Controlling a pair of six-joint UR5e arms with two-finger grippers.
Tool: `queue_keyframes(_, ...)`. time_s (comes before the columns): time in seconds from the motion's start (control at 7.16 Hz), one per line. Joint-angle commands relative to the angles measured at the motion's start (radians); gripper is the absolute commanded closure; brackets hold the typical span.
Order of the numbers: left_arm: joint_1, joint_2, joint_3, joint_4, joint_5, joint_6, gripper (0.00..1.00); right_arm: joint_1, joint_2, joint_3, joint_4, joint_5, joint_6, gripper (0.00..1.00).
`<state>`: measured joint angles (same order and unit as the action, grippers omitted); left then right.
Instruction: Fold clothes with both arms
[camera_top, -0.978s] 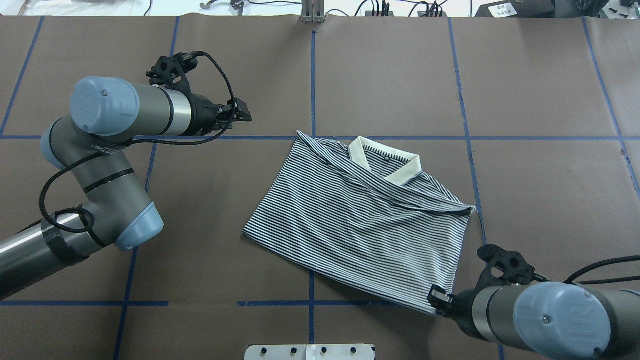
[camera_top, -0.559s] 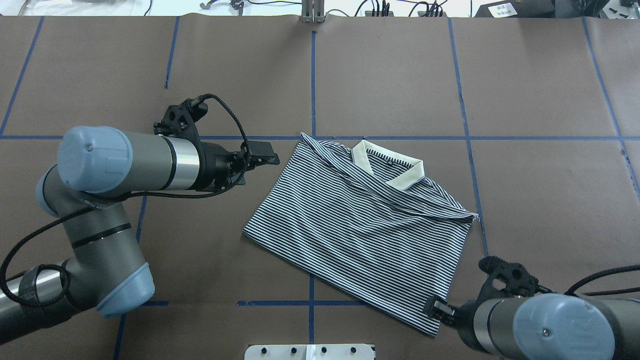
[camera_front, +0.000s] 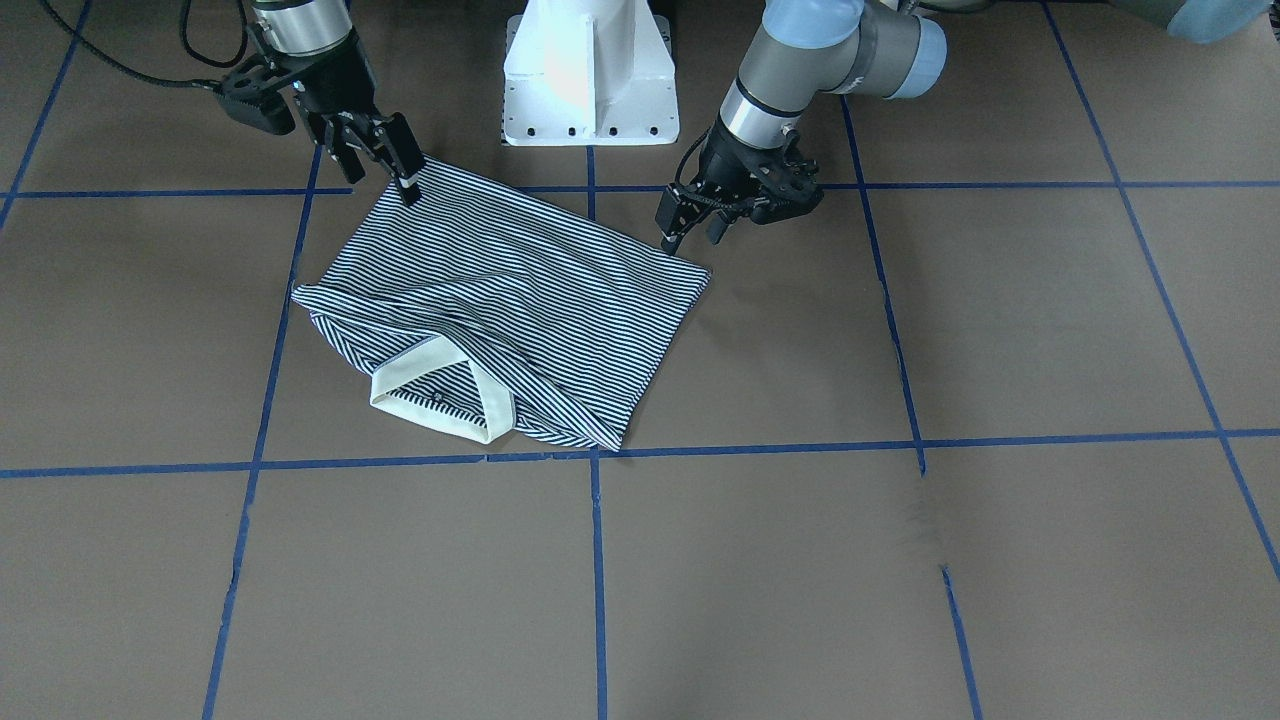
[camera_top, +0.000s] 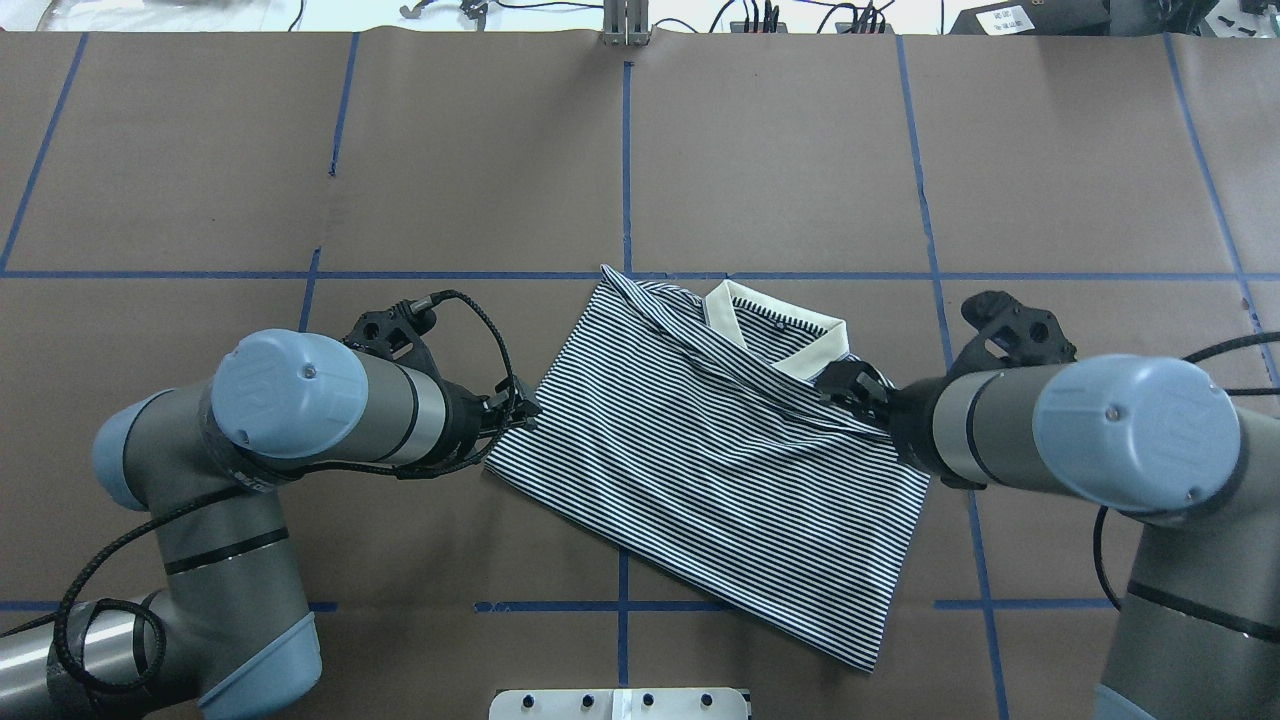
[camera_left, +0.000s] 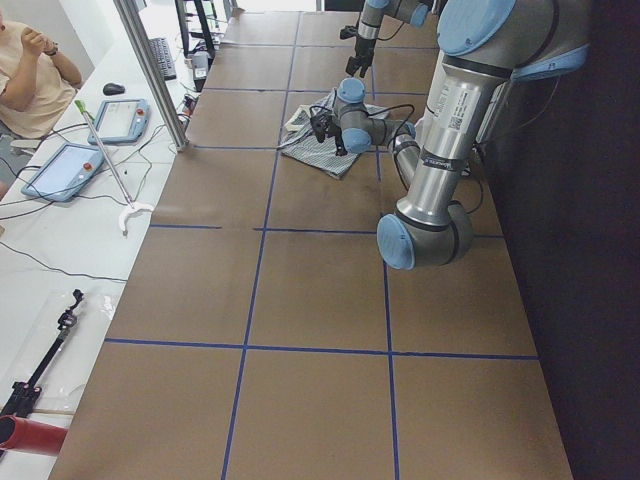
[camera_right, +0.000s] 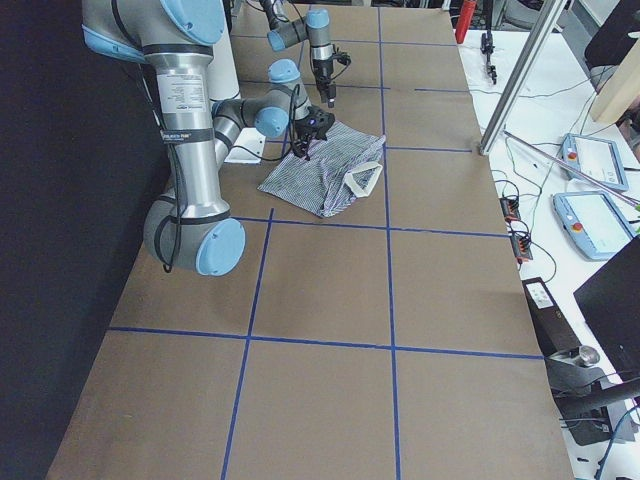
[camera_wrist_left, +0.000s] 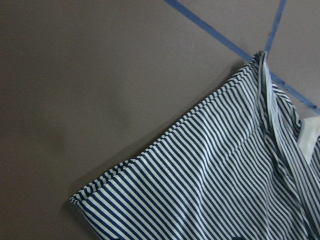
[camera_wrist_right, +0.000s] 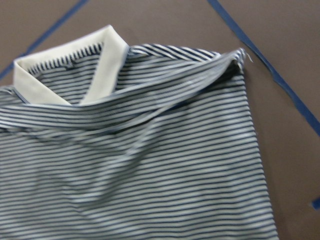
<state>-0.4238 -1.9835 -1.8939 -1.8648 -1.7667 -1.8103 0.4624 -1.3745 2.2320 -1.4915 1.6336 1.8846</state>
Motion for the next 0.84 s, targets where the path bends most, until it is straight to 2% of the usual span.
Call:
queue_keyframes(0.0,0.03,-0.004,0.038,0.07,0.047,0.0,0.33,0.077,0.11,-0.101,0.0,-0.003,-0.044,0.0)
queue_keyframes(0.28,0.033,-0.008,0.064,0.068,0.066,0.0,0.38,0.076,0.115,-0.176,0.098,-0.003,-0.045,0.0)
queue_keyframes(0.7,0.037,-0.023,0.09,0.065,0.067,0.0,0.41,0.076,0.115,-0.196,0.103,-0.001,-0.047,0.0)
